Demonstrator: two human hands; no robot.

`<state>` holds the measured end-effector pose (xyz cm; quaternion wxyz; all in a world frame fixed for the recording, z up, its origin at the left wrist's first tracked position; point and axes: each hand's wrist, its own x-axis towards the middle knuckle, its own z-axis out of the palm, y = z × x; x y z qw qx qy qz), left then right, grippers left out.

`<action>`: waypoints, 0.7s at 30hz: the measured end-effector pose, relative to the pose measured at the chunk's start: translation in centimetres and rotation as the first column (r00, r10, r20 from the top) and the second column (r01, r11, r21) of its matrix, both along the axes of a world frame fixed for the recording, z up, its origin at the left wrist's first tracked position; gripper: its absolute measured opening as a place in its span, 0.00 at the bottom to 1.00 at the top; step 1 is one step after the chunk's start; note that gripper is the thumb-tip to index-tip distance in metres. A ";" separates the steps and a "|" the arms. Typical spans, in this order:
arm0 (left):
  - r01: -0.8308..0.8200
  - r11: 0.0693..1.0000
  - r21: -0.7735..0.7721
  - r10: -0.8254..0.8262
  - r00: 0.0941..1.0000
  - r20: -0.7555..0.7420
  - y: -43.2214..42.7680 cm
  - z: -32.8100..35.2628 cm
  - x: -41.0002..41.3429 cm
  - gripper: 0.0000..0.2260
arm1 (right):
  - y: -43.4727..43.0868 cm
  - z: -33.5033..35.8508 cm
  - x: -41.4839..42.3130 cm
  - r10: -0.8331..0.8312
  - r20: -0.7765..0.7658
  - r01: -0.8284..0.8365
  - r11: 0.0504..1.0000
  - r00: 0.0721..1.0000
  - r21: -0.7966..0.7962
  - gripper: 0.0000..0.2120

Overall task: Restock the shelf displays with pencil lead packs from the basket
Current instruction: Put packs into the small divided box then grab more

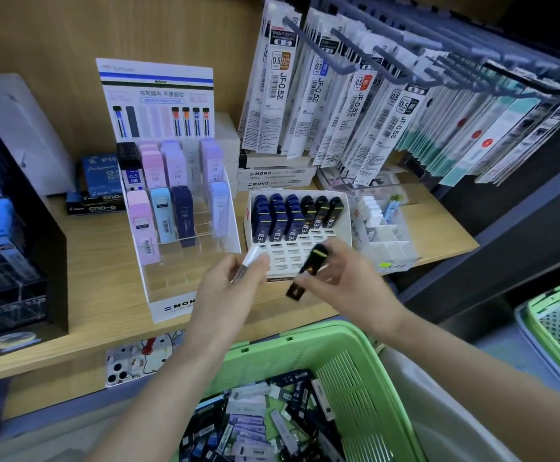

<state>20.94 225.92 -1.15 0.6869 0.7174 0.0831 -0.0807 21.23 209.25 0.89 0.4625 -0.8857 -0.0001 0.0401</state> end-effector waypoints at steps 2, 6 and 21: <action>-0.006 1.000 -0.010 0.006 0.999 -0.041 0.0 -0.1 0.1 0.14 | -1.5 0.5 1.4 -0.092 0.078 0.096 0.994 0.993 -0.045 0.11; 0.006 0.999 -0.033 -0.009 0.997 -0.081 -0.2 -0.3 0.4 0.12 | -4.1 0.4 4.8 -0.163 0.213 0.198 0.968 0.963 -0.154 0.04; 0.034 0.999 -0.033 -0.039 0.985 -0.168 -0.8 -0.7 1.0 0.12 | -5.2 -1.9 9.3 -0.036 0.217 0.119 0.915 0.976 -0.384 0.08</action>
